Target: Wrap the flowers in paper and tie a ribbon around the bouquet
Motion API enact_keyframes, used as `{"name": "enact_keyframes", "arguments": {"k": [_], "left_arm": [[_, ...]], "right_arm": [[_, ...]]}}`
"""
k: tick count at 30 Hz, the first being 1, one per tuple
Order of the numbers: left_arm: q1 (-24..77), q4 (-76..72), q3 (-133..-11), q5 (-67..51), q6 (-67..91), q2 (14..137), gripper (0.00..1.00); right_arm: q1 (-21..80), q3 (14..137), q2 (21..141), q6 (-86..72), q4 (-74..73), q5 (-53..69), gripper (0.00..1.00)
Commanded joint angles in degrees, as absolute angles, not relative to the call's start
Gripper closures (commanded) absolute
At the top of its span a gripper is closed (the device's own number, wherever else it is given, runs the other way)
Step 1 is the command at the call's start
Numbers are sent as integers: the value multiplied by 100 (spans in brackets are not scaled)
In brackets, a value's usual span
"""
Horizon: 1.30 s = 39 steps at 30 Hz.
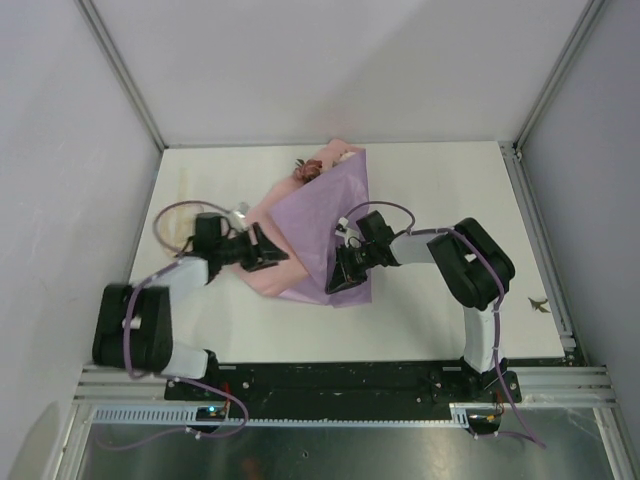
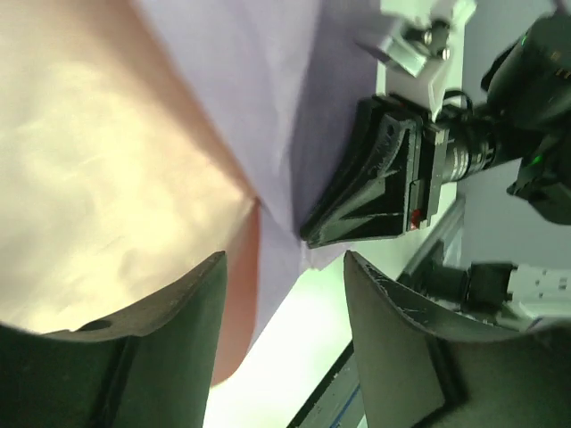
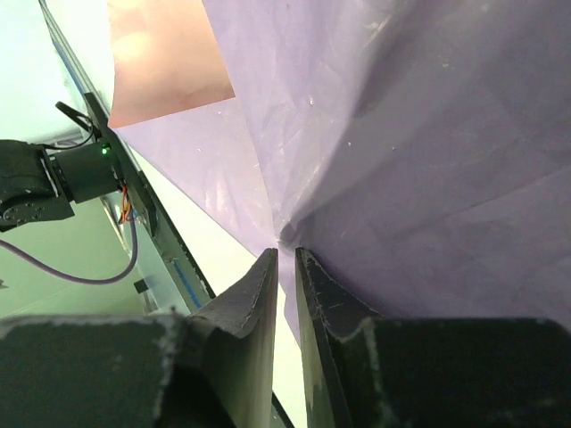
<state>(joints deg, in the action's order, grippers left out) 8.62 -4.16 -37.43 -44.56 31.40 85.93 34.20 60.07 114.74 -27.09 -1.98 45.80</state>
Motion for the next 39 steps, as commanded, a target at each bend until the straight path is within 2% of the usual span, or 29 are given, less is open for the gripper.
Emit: {"name": "enact_keyframes", "arguments": {"k": [1,6,9,13,19,26,32,39], "left_arm": [[-390,510,-3072,-4603,2926,7458,36],[-1649,1033,-2944,-4077,3140,7290,12],[-1966,1231,-2922,-3816,3192,7649,6],[-2009,1099,-2941,-3569,3097,8168,5],[-1882,-139,-3052,-4027,3011,9133,9],[-1628,-1139,-3248,-4587,3480,9688,10],[-880,-2389,-2968,-5034,4120,9322,9],[-563,-3412,-2804,-4780,4839,8922,6]], "right_arm": [[3474,5997,11723,-2460,-571,3944,80],[3510,6023,11761,-2482,-570,3976,80],[3517,6053,11788,-2481,-603,3988,81],[3526,6066,11791,-2439,-662,3990,81],[3537,6065,11792,-2338,-727,3941,82],[3557,6087,11855,-2240,-809,3903,87],[3573,6163,11887,-2176,-912,3835,89],[3584,6219,11924,-2129,-987,3806,90]]}}
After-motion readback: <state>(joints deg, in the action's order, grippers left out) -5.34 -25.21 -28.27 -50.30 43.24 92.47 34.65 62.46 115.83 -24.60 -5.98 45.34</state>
